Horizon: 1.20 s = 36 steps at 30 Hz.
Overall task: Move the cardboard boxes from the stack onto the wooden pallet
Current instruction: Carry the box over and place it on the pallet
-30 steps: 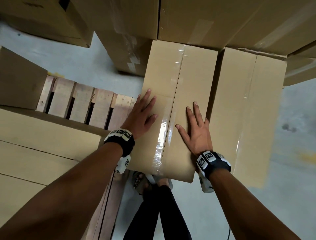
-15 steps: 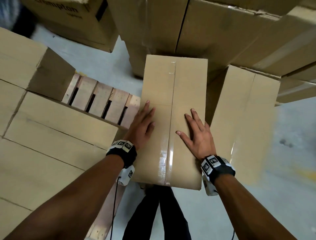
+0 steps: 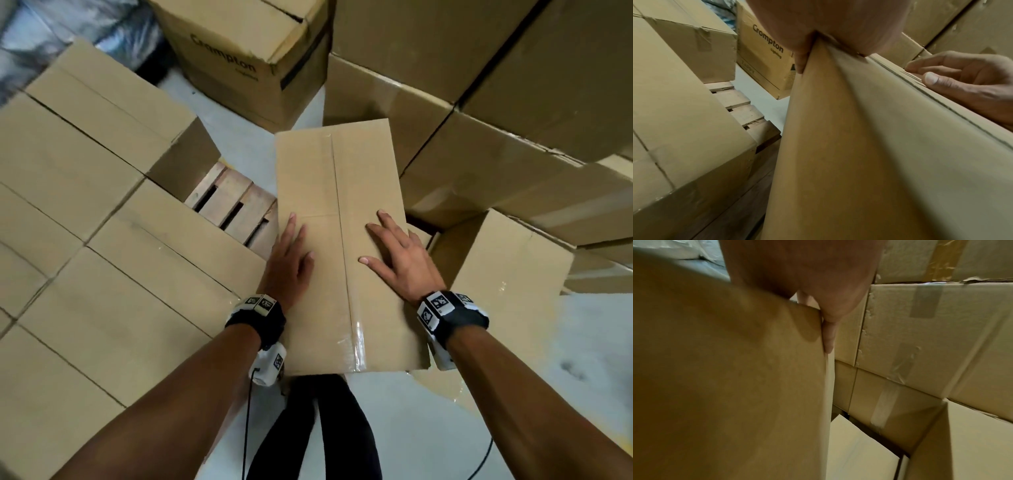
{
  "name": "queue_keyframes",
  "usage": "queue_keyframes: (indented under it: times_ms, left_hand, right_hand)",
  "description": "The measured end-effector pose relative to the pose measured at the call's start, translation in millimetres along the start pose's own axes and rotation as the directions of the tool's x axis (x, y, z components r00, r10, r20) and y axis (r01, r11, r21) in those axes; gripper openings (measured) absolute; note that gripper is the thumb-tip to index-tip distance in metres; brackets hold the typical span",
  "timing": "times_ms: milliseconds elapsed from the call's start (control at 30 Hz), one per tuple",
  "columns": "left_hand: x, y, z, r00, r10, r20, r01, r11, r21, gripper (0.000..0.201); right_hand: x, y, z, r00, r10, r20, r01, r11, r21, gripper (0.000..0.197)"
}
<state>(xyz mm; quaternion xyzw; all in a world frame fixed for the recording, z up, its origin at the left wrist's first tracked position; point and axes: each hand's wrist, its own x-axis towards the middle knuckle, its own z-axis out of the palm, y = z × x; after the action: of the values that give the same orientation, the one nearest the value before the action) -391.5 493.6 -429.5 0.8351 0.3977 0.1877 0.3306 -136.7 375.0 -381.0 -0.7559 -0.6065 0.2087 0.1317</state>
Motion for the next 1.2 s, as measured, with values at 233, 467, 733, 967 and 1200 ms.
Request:
queue_keyframes:
  times_ms: [233, 467, 733, 967, 1200]
  left_hand:
    - [6, -36, -1, 0.988, -0.117, -0.104, 0.112, 0.992, -0.05, 0.056]
    - [20, -60, 6, 0.947, -0.292, -0.133, 0.28, 0.955, -0.1, 0.067]
    - [42, -94, 9, 0.858, -0.462, -0.222, 0.429, 0.884, -0.183, 0.072]
    - [70, -134, 16, 0.788, -0.562, -0.252, 0.518, 0.826, -0.222, 0.08]
    - [78, -185, 21, 0.731, -0.632, -0.258, 0.586, 0.774, -0.24, 0.084]
  right_hand:
    - [67, -5, 17, 0.986, -0.131, 0.101, 0.13, 0.991, 0.008, 0.069]
    - [137, -4, 26, 0.944, -0.234, 0.233, 0.241, 0.97, -0.005, 0.071]
    - [237, -12, 52, 0.837, -0.383, 0.39, 0.444, 0.892, -0.078, 0.08]
    - [315, -16, 95, 0.769, -0.421, 0.481, 0.544, 0.826, -0.146, 0.084]
    - [362, -28, 144, 0.735, -0.423, 0.53, 0.584, 0.792, -0.179, 0.087]
